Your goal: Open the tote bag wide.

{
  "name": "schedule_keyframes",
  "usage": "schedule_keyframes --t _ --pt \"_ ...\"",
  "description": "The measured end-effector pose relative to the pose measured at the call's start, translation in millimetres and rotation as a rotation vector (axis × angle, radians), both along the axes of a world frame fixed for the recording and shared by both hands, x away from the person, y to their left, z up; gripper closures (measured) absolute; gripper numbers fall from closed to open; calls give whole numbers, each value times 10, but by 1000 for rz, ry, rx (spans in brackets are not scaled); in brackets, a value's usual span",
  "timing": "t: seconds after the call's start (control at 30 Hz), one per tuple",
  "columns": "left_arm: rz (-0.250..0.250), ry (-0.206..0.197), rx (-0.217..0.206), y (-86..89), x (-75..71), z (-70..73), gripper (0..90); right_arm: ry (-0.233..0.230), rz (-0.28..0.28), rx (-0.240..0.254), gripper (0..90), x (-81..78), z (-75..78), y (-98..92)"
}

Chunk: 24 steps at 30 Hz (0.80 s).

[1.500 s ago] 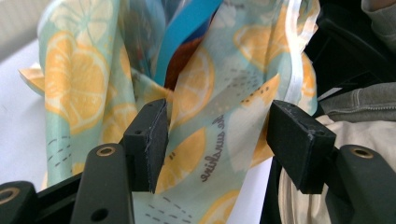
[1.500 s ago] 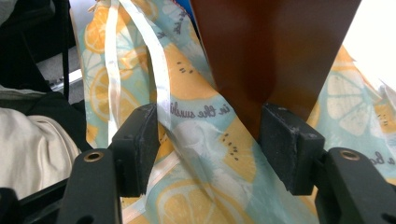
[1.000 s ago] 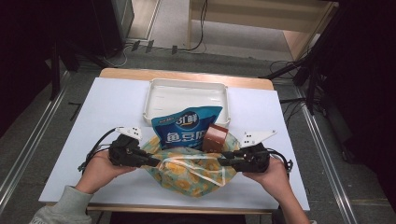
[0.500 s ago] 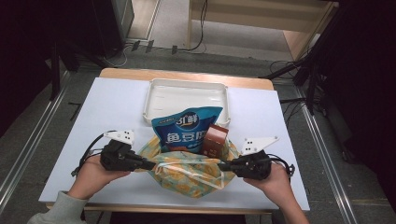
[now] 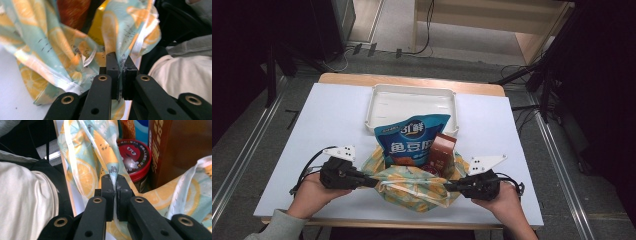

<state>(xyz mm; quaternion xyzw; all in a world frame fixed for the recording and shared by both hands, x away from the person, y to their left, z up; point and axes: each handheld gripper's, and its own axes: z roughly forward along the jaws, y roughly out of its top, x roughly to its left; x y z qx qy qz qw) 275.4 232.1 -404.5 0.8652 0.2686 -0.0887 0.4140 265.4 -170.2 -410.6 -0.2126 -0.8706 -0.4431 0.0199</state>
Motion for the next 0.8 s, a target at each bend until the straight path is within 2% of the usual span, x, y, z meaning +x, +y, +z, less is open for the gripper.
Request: schedule_keyframes --t 0.03,0.3,0.4,0.6,0.8 --pt "0 12 4 -4 7 -31 874 5 0 0 878 12 -49 5" --pt "1 8 11 -19 30 -120 885 14 -8 -7 892 51 -138 5" --pt "2 17 12 -31 43 -155 887 31 -11 -11 900 66 -167 23" --pt "-11 19 24 -19 28 -185 893 52 15 -31 900 43 -203 82" --pt "-7 39 12 7 74 -253 894 61 33 -33 900 50 -255 113"
